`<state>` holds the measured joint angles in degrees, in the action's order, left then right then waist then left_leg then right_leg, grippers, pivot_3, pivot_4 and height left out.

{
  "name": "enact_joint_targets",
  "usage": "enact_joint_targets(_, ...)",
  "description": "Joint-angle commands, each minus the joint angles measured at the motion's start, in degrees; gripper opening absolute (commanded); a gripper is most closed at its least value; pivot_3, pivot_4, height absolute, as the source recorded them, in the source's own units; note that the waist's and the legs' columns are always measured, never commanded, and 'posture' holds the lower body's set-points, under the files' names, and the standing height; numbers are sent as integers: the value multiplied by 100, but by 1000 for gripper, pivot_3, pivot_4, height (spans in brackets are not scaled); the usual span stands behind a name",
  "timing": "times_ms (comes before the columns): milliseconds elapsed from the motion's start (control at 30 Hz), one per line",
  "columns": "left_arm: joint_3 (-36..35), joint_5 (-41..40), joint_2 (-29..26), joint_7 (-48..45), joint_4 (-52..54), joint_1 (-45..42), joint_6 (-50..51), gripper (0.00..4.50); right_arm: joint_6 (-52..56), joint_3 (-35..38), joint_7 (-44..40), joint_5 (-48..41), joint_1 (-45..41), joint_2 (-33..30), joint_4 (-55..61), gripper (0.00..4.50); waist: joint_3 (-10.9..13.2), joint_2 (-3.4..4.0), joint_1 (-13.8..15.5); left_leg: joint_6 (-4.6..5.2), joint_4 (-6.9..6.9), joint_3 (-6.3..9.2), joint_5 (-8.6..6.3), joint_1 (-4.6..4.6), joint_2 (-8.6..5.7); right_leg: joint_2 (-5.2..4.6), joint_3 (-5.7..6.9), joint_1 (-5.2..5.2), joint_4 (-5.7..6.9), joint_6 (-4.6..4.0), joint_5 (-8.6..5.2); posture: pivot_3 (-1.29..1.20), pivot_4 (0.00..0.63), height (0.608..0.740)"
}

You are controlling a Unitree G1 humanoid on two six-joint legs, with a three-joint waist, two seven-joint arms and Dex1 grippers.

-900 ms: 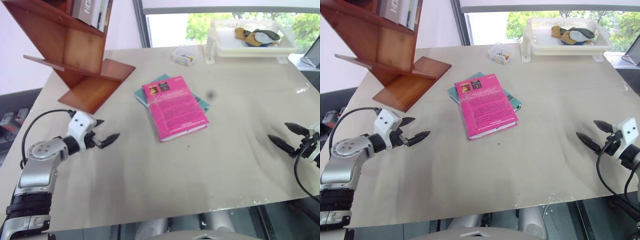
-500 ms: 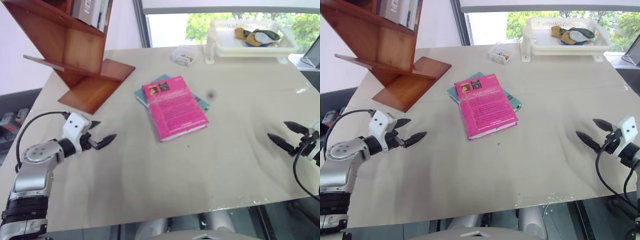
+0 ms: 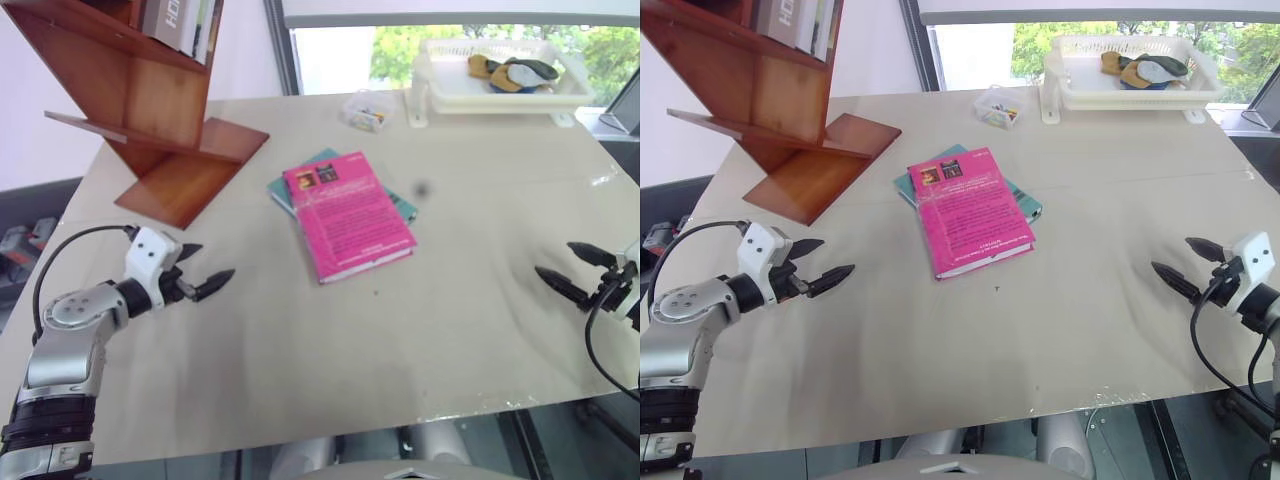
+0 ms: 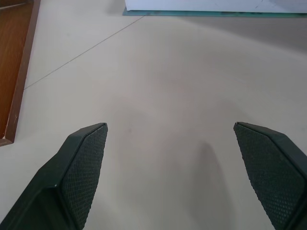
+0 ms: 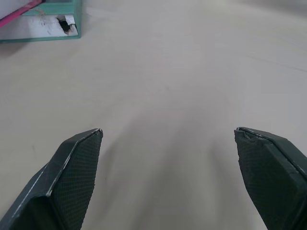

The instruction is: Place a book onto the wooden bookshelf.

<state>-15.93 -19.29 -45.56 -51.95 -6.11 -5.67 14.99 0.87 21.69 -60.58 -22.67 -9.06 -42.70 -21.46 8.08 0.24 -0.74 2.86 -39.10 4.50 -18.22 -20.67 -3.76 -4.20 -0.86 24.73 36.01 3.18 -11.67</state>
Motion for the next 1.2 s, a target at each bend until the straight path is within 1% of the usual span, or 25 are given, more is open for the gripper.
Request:
enact_joint_targets(33,-292,-372,-117,-332,257,-22,-32,4456,-86,-221,185,103,-375,147,21,4500,0,0,-17,0,0,0,0,0,1,1,0,1,0,0,0,0,150,740)
enact_joint_targets(267,-611,-1199,-270,-908,565,-183,454,4456,420,-803,1130,239,-1719,1206,-229,4500,1,1,-37,-1,-1,-5,1,-2,2,3,-5,7,5,-2,1,0,150,740)
enact_joint_targets(333,-789,-1502,-363,-1000,740,-269,670,4456,621,-815,1341,83,-2117,1550,-400,4500,1,1,-19,-1,-1,0,1,-5,2,2,1,8,5,-2,1,0,150,740)
enact_joint_targets(400,-959,-1732,-590,-1169,922,-282,899,4456,855,-765,1476,-121,-2549,1894,-692,4500,5,-5,-23,-2,0,3,1,-10,2,4,3,11,3,-3,1,0,150,740)
enact_joint_targets(567,-1390,-2145,-1039,-1510,1289,-87,1340,4456,1094,-607,1215,-447,-3468,2330,-1988,4500,6,-3,-40,-1,6,2,0,-12,-3,4,4,12,-8,-2,1,0,150,740)
enact_joint_targets(700,-1621,-2143,-1094,-1501,1455,171,1390,4456,1023,-519,954,-467,-4113,2515,-3171,4500,10,4,-85,-2,17,2,1,-11,-1,8,7,14,-11,-3,0,0,150,740)
enact_joint_targets(833,-1855,-2161,-1018,-1385,1708,514,1436,4456,801,-557,666,-311,-4539,2683,-4094,4500,10,4,-177,-3,20,4,1,-10,-1,7,6,14,-10,-4,0,0,150,740)
enact_joint_targets(1000,-2230,-2180,-1007,-1304,1902,906,1504,4456,724,-665,133,-100,-4773,2906,-4573,4500,11,6,-247,-3,27,0,1,-10,1,7,0,22,-9,-4,0,0,150,740)
enact_joint_targets(1133,-2400,-2183,-1030,-1265,1958,1070,1518,4456,637,-716,6,96,-4853,3056,-4787,4500,11,6,-265,-3,28,0,2,-10,0,7,0,22,-8,-4,0,0,150,740)
enact_joint_targets(1200,-2466,-2192,-1041,-1242,1981,1116,1526,4456,631,-728,-186,164,-4892,3115,-4849,4500,11,6,-268,-3,28,1,2,-10,0,7,1,22,-8,-4,0,0,150,740)
